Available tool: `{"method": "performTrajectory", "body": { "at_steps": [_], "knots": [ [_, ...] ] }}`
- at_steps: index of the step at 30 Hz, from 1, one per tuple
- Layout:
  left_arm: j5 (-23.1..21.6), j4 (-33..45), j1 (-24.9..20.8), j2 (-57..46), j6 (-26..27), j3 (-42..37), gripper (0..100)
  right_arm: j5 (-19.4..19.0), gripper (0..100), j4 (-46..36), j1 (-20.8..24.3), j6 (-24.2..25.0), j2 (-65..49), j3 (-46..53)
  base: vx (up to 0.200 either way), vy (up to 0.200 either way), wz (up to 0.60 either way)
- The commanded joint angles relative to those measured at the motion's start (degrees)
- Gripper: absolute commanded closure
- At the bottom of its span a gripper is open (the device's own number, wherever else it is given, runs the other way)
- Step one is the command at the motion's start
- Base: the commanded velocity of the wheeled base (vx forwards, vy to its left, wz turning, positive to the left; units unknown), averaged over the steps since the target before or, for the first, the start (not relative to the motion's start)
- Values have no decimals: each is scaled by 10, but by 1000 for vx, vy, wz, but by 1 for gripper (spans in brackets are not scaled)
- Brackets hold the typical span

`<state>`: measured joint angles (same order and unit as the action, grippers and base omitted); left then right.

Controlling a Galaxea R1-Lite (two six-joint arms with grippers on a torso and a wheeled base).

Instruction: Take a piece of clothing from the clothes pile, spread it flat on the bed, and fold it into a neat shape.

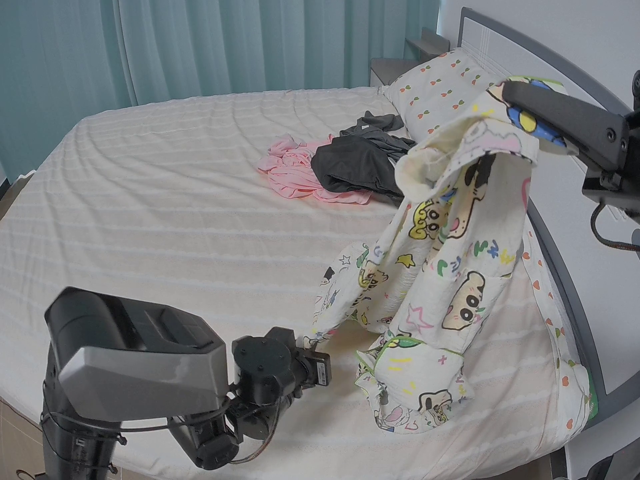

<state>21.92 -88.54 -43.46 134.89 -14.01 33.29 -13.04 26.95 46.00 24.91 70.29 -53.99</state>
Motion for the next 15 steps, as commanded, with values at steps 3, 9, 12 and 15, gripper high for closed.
{"method": "performTrajectory", "body": {
  "at_steps": [3, 9, 12, 15],
  "knots": [
    [-1, -6, 91, -135, -7, -14, 100, -15, 100, -1, -119, 2, -31, 31, 0, 0, 0],
    [-6, 43, 162, -267, -5, 12, 100, -36, 100, -1, -202, 2, -58, 65, 0, 0, 0],
    [-6, 125, 174, -366, -7, 78, 100, -68, 100, 2, -252, 3, -53, 77, 0, 0, 0],
    [-6, 216, 173, -442, -7, 147, 100, -87, 100, 6, -282, 15, -40, 51, 0, 0, 0]
  ]
}}
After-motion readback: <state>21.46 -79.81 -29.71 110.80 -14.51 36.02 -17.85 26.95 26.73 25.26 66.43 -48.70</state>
